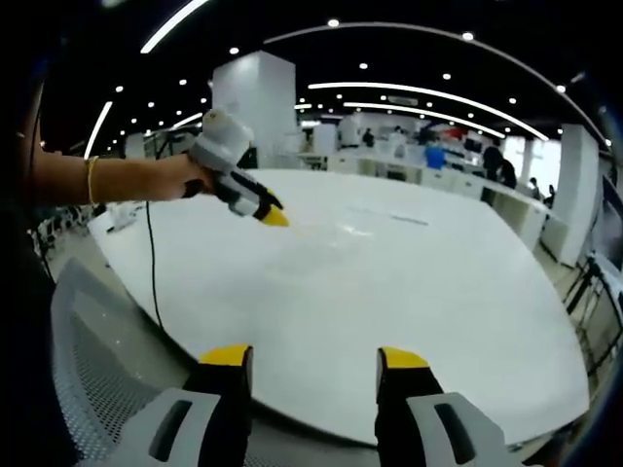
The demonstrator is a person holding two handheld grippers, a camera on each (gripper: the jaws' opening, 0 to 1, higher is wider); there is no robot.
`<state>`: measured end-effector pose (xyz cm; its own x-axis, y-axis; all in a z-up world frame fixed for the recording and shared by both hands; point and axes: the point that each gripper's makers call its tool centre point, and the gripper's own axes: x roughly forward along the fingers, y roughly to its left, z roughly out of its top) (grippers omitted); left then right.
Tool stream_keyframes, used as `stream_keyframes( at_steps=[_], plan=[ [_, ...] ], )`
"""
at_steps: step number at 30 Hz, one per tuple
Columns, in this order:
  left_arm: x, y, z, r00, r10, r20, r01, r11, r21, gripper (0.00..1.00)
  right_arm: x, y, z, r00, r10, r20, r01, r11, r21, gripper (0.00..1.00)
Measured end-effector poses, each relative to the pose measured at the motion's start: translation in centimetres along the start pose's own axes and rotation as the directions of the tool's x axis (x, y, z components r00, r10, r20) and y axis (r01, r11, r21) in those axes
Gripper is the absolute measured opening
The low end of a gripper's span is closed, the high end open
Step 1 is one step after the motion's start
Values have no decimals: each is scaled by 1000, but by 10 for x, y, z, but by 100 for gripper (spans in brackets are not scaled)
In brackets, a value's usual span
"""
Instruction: Open the resealable bag by pulling the two sides of the seal apart until the entire bag opening is separated and visibly accessible.
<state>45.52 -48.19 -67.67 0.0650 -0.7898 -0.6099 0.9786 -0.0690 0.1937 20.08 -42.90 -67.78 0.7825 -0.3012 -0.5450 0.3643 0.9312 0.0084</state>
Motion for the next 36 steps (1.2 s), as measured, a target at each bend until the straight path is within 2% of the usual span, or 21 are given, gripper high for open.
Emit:
stream_keyframes(
  at_steps=[2,8,12,13,17,22,26,28,29,31,36],
  plan=[
    [-10,0,-2,1000,0,18,0,1000,-11,32,0,0,0,1000,3,0,-3,1000,1,49],
    [-35,0,-18,1000,-11,19,11,1000,2,44,0,1,0,1000,7,0,-7,1000,-1,49],
    [-54,-3,-23,999,-13,45,14,1000,-25,52,1,2,-1,1000,10,-1,-10,1000,-9,50],
    [-58,-4,-25,999,-18,44,20,999,-32,52,1,2,-1,1000,10,-1,-10,1000,-9,50],
    [-76,-11,-41,999,-38,26,39,998,-52,45,1,3,-2,1000,12,-5,-12,1000,-18,51],
    [-97,-14,-52,999,-24,34,27,996,-90,58,1,5,-1,1000,21,1,-21,1000,-15,51],
    [-113,-20,-65,1000,-23,22,25,994,-110,63,1,7,-2,1000,31,1,-31,999,-26,51],
    [-120,-24,-67,999,-23,49,29,992,-126,65,1,8,-2,999,36,-2,-36,999,-34,51],
    [-124,-24,-61,994,-7,108,19,993,-118,66,1,8,-2,999,38,-1,-38,999,-38,51],
    [-133,-21,-54,985,40,171,-22,994,-105,67,1,9,-2,999,42,0,-42,998,-41,51],
    [-148,-30,-54,974,58,221,-23,988,-155,74,1,9,-2,999,44,3,-44,998,-41,51]
  ],
)
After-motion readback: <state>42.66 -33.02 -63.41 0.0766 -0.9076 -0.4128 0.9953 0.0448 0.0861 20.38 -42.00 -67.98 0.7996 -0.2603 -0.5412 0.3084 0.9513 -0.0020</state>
